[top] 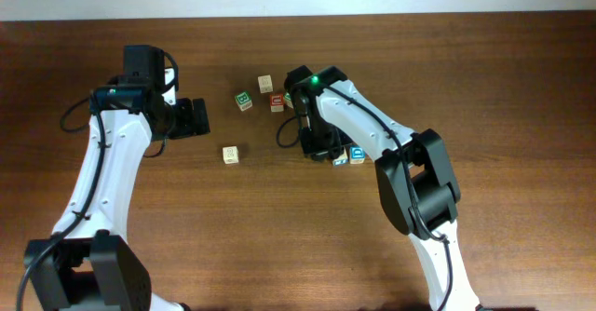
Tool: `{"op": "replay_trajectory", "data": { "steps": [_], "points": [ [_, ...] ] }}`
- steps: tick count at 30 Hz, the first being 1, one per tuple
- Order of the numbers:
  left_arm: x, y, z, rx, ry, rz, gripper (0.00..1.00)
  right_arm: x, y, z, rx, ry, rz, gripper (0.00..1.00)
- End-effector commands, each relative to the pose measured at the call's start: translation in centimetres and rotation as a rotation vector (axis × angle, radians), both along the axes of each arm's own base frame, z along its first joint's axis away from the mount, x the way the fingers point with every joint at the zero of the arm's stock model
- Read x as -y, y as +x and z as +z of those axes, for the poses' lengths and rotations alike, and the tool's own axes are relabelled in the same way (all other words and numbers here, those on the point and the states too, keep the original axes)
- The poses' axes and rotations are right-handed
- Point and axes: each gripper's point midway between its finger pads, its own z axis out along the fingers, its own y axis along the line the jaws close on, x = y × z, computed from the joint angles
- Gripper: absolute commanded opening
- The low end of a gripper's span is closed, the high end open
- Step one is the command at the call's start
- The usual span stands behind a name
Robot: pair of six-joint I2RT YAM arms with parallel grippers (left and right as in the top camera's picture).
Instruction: Rotate 5 blocks
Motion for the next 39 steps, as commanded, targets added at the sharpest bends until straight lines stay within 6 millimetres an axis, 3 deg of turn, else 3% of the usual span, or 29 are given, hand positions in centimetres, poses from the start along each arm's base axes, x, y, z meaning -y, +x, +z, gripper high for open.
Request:
{"op": "replay_trajectory", "data": {
  "steps": [1, 10, 14, 17, 22, 26, 34, 39],
  "points": [
    [-0.1, 0.4, 0.3, 0.01, 0.002, 0.012, 0.99, 1.2, 0.0, -0.8, -0.022, -0.028, -0.029, 0.22],
    [-0.1, 0.4, 0.3, 0.01, 0.002, 0.012, 0.99, 1.1, 0.0, -0.8, -0.026, -0.021, -0.035, 0.22],
    [-0.1, 0.4, 0.3, 0.01, 0.002, 0.012, 0.99, 0.0, 0.3, -0.2, -0.024, 0.031, -0.04, 0.22],
    [-0.1, 0.4, 0.3, 0.01, 0.002, 0.012, 0.99, -1.1, 1.3, 1.2, 0.007, 0.081, -0.032, 0.23],
    [-0.1, 0.4, 0.3, 0.01, 0.002, 0.012, 0.99, -2.6, 3.8, 5.4, 0.104, 0.142, -0.027, 0.35],
    [-0.1, 0.4, 0.3, 0.01, 0.002, 0.012, 0.99, -3.4, 5.4, 7.6, 0.174, 0.182, -0.024, 0.44],
    [-0.1, 0.4, 0.3, 0.01, 0.002, 0.012, 0.99, -4.2, 6.8, 8.4, 0.234, 0.215, -0.022, 0.49],
    [-0.1, 0.4, 0.3, 0.01, 0.002, 0.012, 0.99, -3.9, 9.5, 8.9, 0.318, 0.255, -0.075, 0.49]
  ]
}}
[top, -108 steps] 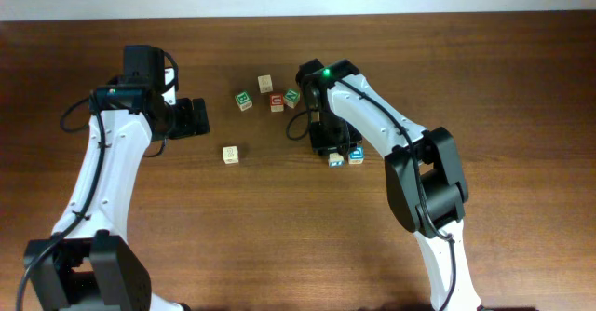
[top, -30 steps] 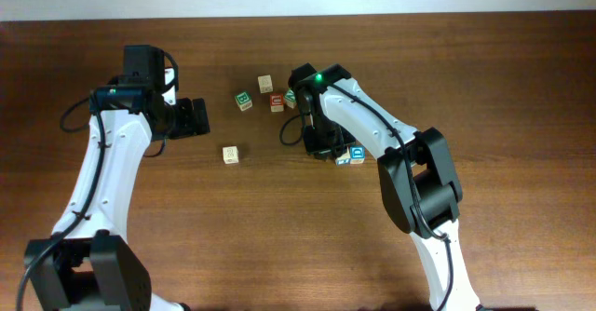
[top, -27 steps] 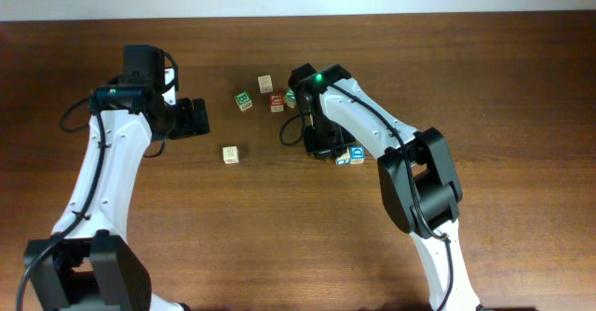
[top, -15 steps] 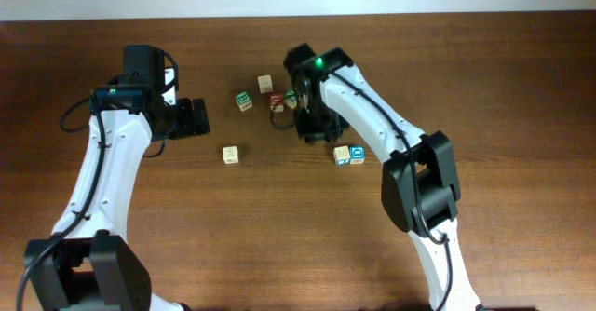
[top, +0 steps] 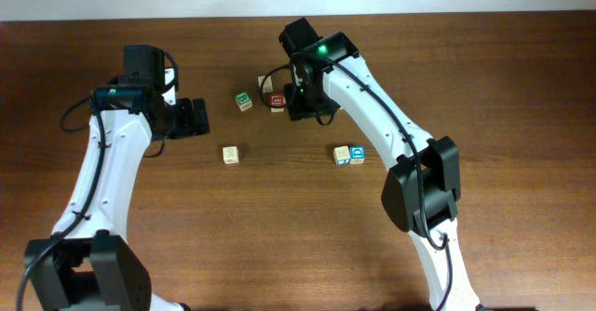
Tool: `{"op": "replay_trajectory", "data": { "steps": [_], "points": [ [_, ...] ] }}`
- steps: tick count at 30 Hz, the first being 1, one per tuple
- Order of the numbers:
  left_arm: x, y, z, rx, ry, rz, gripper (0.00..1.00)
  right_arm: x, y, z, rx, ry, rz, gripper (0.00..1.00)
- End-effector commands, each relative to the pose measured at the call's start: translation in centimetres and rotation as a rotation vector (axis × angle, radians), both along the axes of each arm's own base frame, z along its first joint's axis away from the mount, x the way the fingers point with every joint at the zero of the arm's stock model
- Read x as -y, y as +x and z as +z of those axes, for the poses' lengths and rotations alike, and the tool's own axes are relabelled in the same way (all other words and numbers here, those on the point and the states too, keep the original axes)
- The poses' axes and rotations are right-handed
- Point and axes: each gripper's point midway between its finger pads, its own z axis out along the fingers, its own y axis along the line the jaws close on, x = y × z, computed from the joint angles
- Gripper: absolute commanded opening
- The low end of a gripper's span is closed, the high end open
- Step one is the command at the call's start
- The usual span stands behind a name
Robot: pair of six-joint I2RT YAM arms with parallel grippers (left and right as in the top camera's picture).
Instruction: Rotate 5 blocks
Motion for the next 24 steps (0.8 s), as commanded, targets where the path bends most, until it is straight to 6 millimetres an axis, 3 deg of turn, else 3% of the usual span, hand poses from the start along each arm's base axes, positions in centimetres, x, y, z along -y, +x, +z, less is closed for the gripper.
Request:
{"op": "replay_trajectory", "data": {
  "steps": [1, 10, 24],
  "points": [
    [-0.1, 0.4, 0.3, 0.01, 0.003, 0.012, 0.99, 1.4, 2.3, 0.7, 0.043, 0.031, -0.081, 0.49],
    [-0.1, 0.4, 0.3, 0.01, 0.003, 0.012, 0.99, 8.0, 6.5, 0.6, 0.119, -0.018, -0.196, 0.49],
    [-0.1, 0.4, 0.3, 0.01, 0.003, 0.012, 0.99, 8.8, 7.4, -4.8, 0.159, -0.068, -0.128, 0.52]
  ]
}}
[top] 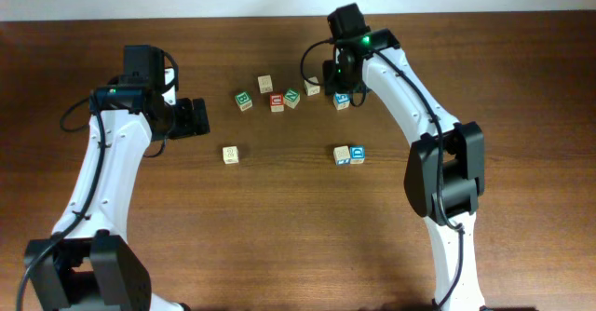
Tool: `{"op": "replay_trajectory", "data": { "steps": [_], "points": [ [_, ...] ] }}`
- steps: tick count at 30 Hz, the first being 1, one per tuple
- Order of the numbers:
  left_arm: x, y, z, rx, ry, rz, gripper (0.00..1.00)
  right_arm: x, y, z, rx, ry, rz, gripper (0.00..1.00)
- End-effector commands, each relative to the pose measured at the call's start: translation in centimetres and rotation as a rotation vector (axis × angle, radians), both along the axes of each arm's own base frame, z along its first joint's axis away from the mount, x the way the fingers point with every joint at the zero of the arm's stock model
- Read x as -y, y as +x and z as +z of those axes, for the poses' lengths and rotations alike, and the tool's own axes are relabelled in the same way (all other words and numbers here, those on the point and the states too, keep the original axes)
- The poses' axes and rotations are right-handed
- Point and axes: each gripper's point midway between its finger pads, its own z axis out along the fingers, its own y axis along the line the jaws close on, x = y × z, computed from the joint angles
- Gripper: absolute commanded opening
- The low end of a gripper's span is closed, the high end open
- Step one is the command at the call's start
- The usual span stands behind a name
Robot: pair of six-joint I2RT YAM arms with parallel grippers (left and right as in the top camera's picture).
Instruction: Rotate 5 blocks
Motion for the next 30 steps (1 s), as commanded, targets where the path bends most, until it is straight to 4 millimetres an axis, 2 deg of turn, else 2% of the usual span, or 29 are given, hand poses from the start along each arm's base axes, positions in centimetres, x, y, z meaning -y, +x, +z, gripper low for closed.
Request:
{"op": "replay_trajectory", "data": {
  "steps": [1, 5, 8, 14, 19, 23, 26, 30],
  "points": [
    [-0.1, 0.4, 0.3, 0.01, 0.002, 0.012, 0.99, 0.3, -0.2, -2.0, -0.006, -0.032, 0.008, 0.52],
    [-0.1, 0.4, 0.3, 0.01, 0.002, 0.012, 0.99, 0.3, -0.3, -3.3, -0.003, -0.031, 0.008, 0.51],
    [-0.1, 0.4, 0.3, 0.01, 0.002, 0.012, 0.99, 0.3, -0.3, -3.6, -0.001, -0.03, 0.008, 0.45],
    [-0.1, 0.4, 0.3, 0.01, 0.002, 0.012, 0.99, 0.3, -0.5, -4.7, -0.021, -0.037, 0.009, 0.44],
    [-0.1, 0.4, 0.3, 0.01, 0.002, 0.012, 0.99, 0.3, -0.8, -5.0, -0.038, -0.037, 0.012, 0.36],
    [-0.1, 0.4, 0.3, 0.01, 0.002, 0.012, 0.99, -0.6, -1.8, -4.6, -0.076, 0.021, 0.025, 0.28],
    [-0.1, 0.4, 0.3, 0.01, 0.002, 0.012, 0.99, -1.0, -2.7, -4.8, -0.124, 0.051, -0.006, 0.26],
    [-0.1, 0.4, 0.3, 0.01, 0.002, 0.012, 0.99, -2.7, -4.4, -4.8, -0.187, 0.102, 0.033, 0.26]
  ]
}}
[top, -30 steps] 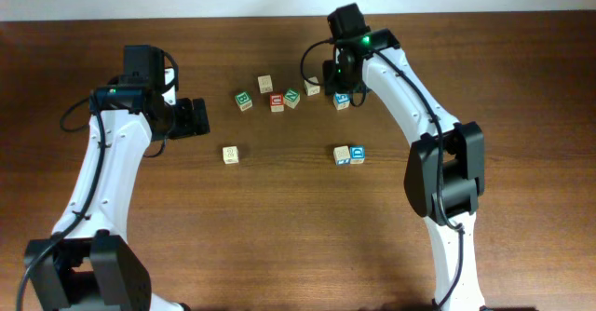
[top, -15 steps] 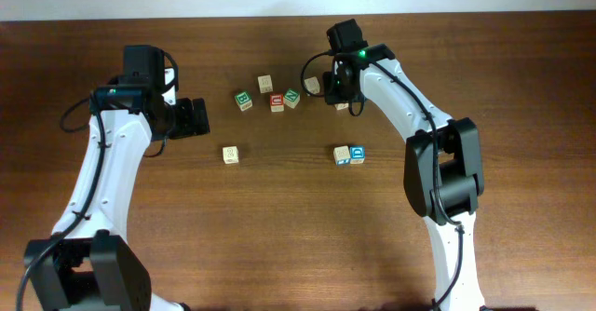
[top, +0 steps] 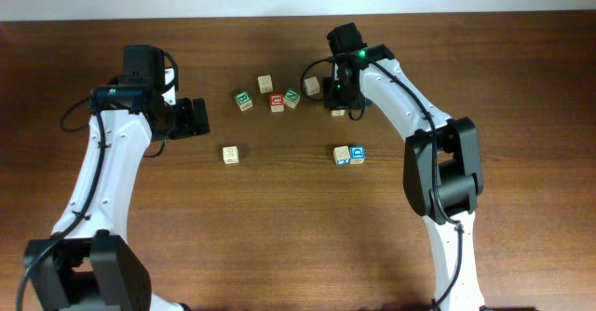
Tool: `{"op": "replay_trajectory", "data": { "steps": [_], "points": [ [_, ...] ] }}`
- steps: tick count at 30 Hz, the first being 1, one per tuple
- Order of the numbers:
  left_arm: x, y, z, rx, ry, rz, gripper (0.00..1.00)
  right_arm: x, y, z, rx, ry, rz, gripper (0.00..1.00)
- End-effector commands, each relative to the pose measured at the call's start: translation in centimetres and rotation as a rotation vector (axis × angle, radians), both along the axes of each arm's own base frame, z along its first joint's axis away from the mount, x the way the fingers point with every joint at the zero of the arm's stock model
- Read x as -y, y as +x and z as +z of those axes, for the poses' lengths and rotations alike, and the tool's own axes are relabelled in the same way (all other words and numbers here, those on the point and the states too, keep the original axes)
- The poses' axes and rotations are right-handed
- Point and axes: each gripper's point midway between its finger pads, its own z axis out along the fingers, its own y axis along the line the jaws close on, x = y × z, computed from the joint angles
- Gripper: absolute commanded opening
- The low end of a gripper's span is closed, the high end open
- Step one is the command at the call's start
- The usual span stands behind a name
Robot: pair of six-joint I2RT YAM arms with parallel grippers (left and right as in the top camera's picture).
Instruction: Rotate 5 blocks
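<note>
Several small wooden blocks lie on the brown table (top: pixel 279 218). In a back cluster are a green-lettered block (top: pixel 244 100), a plain block (top: pixel 265 84), a red block (top: pixel 276 101), a green block (top: pixel 292 97) and a tan block (top: pixel 312 86). A lone tan block (top: pixel 230 154) lies at front left, and a tan-and-blue pair (top: pixel 350 154) at front right. My right gripper (top: pixel 337 103) hangs right over another block (top: pixel 338 113), only its tan edge showing; the wrist hides the jaws. My left gripper (top: pixel 197 117) hovers open, left of the cluster, holding nothing.
The table's far edge (top: pixel 298 15) meets a pale wall behind the blocks. The right arm's links (top: pixel 410 115) stretch over the table's right half, and the left arm (top: pixel 102 171) over its left side.
My right gripper has moved slightly toward the front and left, lower over the block at the cluster's right end. That block showed a blue face then and shows a tan edge now. The left arm is unchanged.
First my right gripper was down at the tan-and-blue pair at front right. Then it was at the red and green blocks in the back cluster. Then it stood further back right by a blue-faced block, and now it covers that block. The left arm stayed still.
</note>
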Motion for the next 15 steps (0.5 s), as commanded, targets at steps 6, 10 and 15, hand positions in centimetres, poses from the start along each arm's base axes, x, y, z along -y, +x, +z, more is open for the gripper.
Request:
{"op": "replay_trajectory", "data": {
  "steps": [6, 10, 15],
  "points": [
    [-0.1, 0.4, 0.3, 0.009, 0.002, 0.012, 0.99, -5.9, -5.7, -0.8, -0.158, 0.059, 0.11, 0.27],
    [-0.1, 0.4, 0.3, 0.009, 0.002, 0.012, 0.99, -7.2, -8.2, -1.0, -0.22, 0.038, 0.142, 0.26],
    [-0.1, 0.4, 0.3, 0.009, 0.002, 0.012, 0.99, -7.1, -11.0, -1.1, -0.319, -0.005, 0.118, 0.26]
  ]
}}
